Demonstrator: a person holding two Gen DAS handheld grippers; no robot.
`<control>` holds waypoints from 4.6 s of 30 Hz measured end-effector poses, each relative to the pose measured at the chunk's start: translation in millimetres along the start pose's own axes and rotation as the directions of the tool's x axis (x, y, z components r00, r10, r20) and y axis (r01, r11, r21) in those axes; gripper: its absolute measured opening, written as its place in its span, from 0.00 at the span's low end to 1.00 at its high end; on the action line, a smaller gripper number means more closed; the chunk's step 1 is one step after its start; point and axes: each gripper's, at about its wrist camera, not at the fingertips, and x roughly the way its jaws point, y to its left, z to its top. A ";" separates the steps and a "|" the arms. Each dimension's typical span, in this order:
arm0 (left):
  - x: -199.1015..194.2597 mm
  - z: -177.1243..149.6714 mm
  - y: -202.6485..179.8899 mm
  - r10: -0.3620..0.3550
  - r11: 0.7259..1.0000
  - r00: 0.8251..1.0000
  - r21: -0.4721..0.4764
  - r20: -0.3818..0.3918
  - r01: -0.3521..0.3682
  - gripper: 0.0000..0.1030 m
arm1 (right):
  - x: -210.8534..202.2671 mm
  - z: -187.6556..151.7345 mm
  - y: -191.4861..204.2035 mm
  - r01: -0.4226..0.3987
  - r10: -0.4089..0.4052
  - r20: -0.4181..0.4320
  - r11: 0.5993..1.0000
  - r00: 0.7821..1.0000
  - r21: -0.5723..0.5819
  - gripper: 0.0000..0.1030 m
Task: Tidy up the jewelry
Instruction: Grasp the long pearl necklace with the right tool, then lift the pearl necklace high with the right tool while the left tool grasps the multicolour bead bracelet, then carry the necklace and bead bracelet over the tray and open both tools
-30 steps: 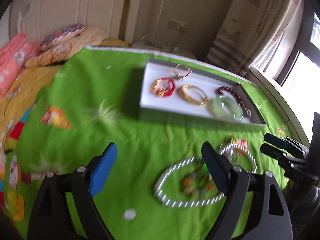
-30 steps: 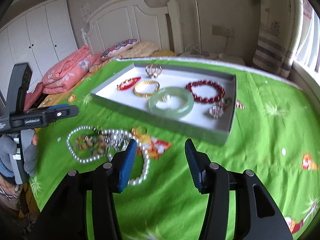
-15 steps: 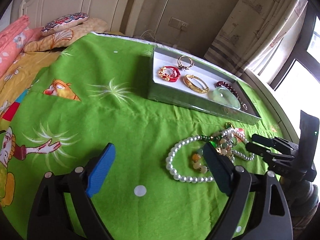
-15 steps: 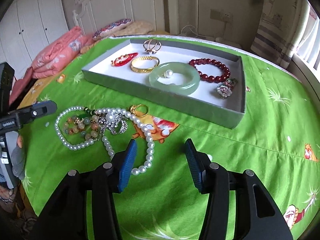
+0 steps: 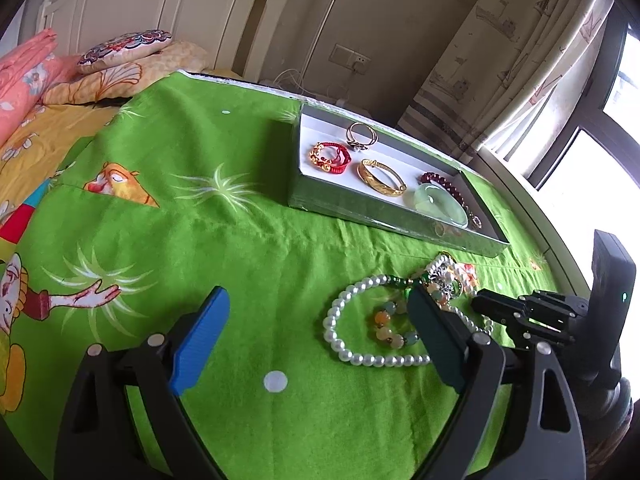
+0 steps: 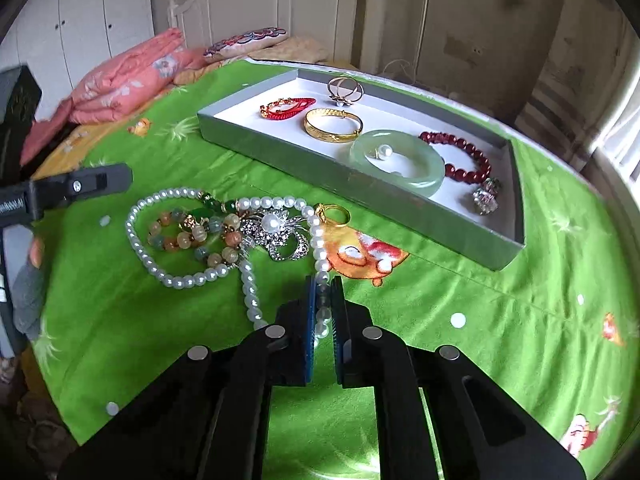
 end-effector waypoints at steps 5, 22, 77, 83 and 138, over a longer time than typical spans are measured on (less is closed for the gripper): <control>0.1 0.2 0.2 -0.001 1.000 1.000 0.000 0.000 0.001 0.87 | -23.4 8.2 9.1 0.060 -0.053 0.137 0.997 0.989 -0.048 0.08; -2.8 -0.2 1.0 0.001 1.000 1.000 -0.001 0.009 -0.001 0.87 | -217.3 14.6 14.5 0.250 -0.165 0.614 0.967 0.772 -0.054 0.08; -19.9 15.9 -110.7 0.068 0.884 0.997 0.461 0.047 -0.082 0.09 | -234.9 21.5 -27.7 0.194 -0.148 0.649 0.981 0.746 0.001 0.08; -25.8 28.9 -104.2 0.068 0.890 0.996 0.446 0.061 -0.088 0.09 | -237.0 45.2 -21.6 0.191 -0.121 0.662 0.981 0.740 -0.034 0.08; 116.5 120.2 -74.7 0.190 0.940 0.981 0.296 -0.038 -0.170 0.10 | 31.2 165.6 -93.4 0.085 -0.096 0.181 0.994 0.979 0.068 0.08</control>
